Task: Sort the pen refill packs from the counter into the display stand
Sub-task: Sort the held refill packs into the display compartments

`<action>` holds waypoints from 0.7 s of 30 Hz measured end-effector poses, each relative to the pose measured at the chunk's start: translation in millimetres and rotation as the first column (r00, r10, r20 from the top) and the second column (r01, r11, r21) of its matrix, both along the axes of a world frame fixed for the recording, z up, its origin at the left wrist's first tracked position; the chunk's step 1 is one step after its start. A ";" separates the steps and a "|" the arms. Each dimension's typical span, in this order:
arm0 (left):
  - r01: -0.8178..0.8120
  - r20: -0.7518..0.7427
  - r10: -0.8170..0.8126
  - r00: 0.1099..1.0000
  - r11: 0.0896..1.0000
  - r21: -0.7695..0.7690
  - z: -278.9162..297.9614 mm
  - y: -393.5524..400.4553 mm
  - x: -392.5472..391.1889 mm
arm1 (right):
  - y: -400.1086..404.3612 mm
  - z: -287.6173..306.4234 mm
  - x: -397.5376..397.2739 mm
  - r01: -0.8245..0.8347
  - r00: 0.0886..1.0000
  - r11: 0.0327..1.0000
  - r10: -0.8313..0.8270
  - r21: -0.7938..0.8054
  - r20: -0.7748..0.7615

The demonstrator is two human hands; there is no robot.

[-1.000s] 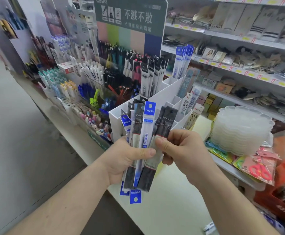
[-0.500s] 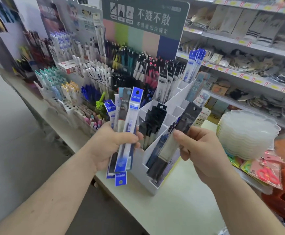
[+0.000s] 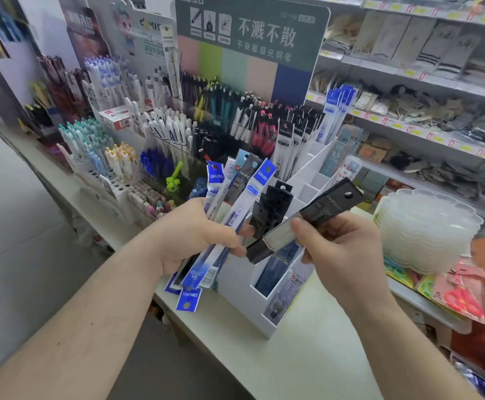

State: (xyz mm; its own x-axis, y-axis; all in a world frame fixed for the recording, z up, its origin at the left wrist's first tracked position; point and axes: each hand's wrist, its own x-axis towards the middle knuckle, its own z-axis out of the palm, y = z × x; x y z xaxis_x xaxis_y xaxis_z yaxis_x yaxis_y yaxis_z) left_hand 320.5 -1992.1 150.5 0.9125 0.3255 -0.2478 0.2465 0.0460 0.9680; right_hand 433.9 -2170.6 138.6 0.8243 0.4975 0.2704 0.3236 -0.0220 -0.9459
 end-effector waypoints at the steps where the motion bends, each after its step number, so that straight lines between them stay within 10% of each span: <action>1: 0.043 -0.019 -0.043 0.999 0.999 -0.001 2.1 -0.7 -0.8 | 0.4 -2.2 0.8 0.017 0.999 1.000 -0.016 -0.016 0.034; 21: 0.107 -0.073 -0.103 0.992 0.993 0.047 8.9 -14.7 -4.1 | 43.5 -50.5 1.1 0.045 0.979 0.913 0.040 -0.406 0.199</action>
State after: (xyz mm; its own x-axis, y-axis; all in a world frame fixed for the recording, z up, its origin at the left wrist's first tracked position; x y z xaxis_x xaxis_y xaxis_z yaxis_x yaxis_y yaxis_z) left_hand 316.5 -2006.8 159.3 0.9231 0.2424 -0.2985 0.3151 -0.0320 0.9485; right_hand 435.0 -2127.1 88.1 0.7759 0.5972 0.2034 0.5034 -0.3917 -0.7702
